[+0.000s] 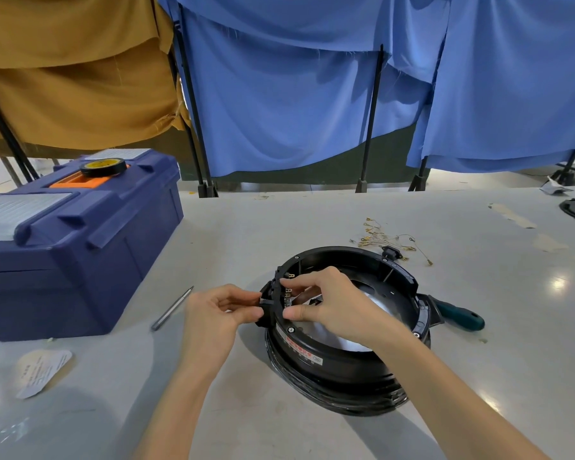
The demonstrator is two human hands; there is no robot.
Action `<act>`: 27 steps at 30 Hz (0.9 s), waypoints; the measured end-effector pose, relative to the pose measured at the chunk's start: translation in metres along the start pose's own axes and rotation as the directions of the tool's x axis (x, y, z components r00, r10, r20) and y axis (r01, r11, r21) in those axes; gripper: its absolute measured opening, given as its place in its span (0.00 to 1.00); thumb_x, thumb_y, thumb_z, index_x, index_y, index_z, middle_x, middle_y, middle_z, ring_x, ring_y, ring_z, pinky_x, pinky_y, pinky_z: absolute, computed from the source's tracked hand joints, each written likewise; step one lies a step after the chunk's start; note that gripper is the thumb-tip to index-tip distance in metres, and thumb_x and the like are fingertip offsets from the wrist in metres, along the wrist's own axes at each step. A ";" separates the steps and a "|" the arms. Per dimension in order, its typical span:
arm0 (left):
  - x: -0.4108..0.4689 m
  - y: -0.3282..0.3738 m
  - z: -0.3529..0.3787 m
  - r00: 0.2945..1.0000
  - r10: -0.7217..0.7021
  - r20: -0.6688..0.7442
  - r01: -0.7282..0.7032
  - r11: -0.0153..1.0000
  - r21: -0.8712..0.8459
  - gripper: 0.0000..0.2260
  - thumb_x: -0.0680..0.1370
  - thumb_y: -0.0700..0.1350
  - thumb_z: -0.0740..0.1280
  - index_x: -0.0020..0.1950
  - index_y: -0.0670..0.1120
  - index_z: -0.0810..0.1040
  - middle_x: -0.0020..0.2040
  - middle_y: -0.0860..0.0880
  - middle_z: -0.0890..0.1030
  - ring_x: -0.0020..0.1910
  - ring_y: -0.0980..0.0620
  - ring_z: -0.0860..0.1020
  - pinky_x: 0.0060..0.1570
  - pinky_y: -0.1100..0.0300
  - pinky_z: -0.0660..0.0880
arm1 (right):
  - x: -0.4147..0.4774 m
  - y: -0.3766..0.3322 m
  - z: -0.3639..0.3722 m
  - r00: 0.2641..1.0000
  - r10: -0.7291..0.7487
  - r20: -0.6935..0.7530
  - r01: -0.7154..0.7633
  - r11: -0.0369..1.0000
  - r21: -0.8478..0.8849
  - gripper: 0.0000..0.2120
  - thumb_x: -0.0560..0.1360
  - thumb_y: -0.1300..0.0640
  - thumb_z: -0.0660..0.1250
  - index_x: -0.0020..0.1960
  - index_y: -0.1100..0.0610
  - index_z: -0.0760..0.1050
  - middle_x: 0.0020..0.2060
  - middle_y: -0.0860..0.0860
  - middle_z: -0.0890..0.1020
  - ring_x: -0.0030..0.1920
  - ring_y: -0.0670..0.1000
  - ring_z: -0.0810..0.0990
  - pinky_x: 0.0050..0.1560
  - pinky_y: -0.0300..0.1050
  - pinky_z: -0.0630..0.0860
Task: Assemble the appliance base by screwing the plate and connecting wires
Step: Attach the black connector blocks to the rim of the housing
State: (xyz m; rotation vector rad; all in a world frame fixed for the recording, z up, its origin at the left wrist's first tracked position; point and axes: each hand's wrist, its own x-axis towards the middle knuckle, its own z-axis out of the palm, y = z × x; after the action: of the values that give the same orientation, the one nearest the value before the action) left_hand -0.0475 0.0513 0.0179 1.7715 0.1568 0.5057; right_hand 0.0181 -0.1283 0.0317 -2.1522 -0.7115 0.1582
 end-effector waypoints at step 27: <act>-0.008 0.011 0.013 0.998 0.034 -0.051 -0.018 0.957 0.291 0.15 0.67 0.30 0.75 0.32 0.51 0.83 0.30 0.56 0.83 0.33 0.56 0.82 0.42 0.53 0.79 | 0.006 0.004 0.000 0.999 -0.033 0.029 0.033 0.999 0.009 0.25 0.71 0.53 0.77 0.66 0.52 0.77 0.48 0.41 0.81 0.45 0.35 0.79 0.50 0.27 0.73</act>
State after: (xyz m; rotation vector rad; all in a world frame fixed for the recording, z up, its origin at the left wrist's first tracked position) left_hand -0.0513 0.0339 0.0241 2.0494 0.2578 0.5741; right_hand 0.0242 -0.1269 0.0295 -2.1325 -0.7615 0.1750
